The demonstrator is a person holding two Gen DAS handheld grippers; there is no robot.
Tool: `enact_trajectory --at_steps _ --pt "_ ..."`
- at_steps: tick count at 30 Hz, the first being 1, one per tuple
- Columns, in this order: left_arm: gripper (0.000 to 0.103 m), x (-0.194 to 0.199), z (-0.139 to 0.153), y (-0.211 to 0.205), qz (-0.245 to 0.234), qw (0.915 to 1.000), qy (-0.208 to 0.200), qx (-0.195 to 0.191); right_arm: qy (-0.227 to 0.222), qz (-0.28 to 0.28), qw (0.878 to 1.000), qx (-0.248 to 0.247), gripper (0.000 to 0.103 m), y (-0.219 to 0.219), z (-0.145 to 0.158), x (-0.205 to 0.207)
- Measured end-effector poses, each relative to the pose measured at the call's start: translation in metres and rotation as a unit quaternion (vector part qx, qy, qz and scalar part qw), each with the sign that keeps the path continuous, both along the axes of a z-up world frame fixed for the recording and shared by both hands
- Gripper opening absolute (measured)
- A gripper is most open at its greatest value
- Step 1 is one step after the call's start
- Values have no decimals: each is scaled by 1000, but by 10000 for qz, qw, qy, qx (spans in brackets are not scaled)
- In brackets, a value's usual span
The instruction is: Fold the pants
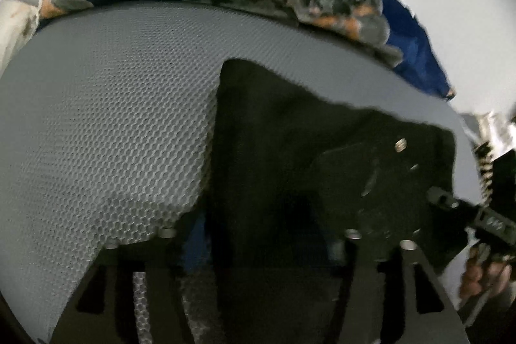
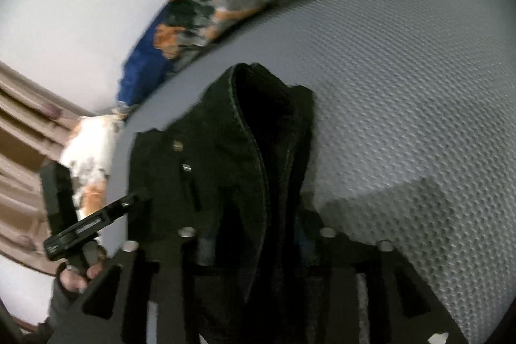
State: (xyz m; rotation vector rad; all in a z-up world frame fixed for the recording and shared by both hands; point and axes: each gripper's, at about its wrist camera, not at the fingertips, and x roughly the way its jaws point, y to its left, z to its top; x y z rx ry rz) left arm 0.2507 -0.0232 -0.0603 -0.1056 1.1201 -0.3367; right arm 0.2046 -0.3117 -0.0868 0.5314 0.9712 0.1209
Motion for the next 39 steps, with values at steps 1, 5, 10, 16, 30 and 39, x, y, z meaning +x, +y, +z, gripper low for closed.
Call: enact_trajectory --at_steps 1,5,10,16,30,39 --pt "69 -4 -2 -1 -14 10000 -56 77 -16 -22 10000 -47 40 0 0 -2" --pt "72 -20 2 -4 11 9987 -270 432 32 -91 9983 -579 43 10 9 -13" --pt "77 -55 23 -8 27 9908 -866 1042 -383 -153 9928 -1126 44 26 39 -41" --pt "85 -105 49 0 72 9866 -1173 1135 -769 -175 9870 -1402 48 51 65 -86" --pt "86 -202 75 20 174 9800 -1460 1339 -1010 -42 9747 -1993 65 121 69 -164" --pt "86 -227 65 28 295 9837 -1288 1221 -1026 34 9706 -2176 70 141 61 -178"
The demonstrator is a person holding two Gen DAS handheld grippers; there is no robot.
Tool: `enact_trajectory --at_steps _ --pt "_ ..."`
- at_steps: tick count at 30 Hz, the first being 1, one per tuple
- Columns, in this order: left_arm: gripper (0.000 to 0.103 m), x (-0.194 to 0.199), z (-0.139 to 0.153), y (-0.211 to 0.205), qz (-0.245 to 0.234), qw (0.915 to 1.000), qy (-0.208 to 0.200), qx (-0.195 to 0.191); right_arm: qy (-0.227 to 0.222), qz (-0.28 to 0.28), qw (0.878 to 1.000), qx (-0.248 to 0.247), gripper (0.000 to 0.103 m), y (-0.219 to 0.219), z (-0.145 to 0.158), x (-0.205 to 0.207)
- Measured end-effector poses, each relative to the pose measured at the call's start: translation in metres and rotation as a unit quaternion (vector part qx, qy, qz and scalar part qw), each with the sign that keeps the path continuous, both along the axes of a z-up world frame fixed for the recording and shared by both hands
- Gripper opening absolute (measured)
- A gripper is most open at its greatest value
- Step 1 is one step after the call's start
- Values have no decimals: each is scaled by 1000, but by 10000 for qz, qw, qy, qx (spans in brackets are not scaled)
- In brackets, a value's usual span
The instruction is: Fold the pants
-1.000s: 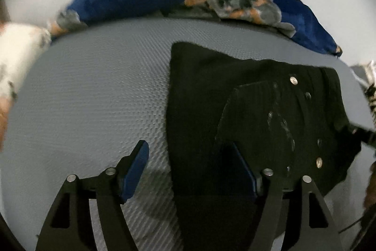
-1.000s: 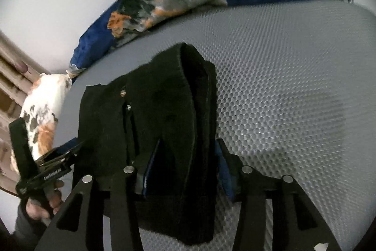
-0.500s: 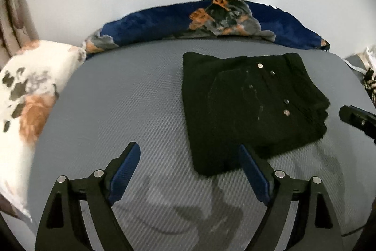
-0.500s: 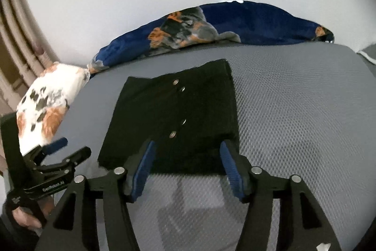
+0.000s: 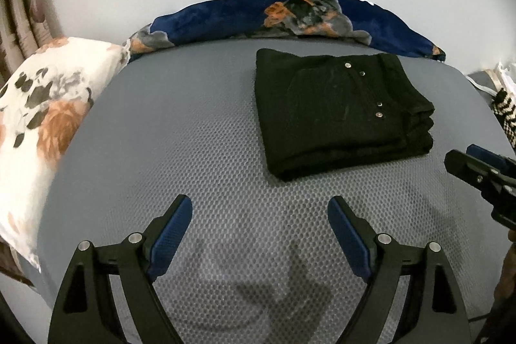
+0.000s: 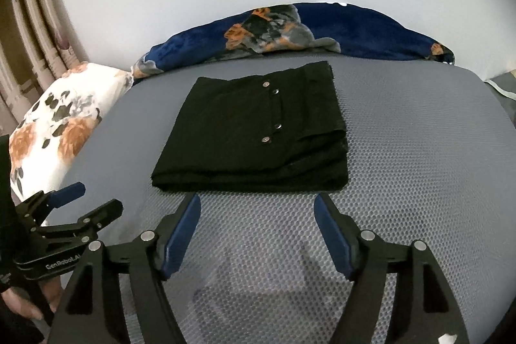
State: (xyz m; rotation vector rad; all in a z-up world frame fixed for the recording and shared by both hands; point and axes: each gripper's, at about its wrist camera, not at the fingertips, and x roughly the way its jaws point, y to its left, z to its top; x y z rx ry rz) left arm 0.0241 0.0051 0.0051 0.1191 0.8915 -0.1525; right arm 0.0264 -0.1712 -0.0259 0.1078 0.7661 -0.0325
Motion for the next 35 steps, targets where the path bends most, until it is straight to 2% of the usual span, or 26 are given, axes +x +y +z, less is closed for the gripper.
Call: enact_trajectory --at_steps 5,12,20,35 --pt "86 -4 -3 0 74 9999 -125 51 0 12 9999 -129 71 6 -10 -1" --pt "86 -2 -10 1 80 9999 -57 66 75 73 9990 -427 71 14 -20 0" --pt "86 -4 -11 0 61 9998 -135 111 185 72 9993 -325 71 11 -26 2" --pt "86 0 -18 2 76 9999 106 -6 315 109 9991 -273 71 13 -33 3"
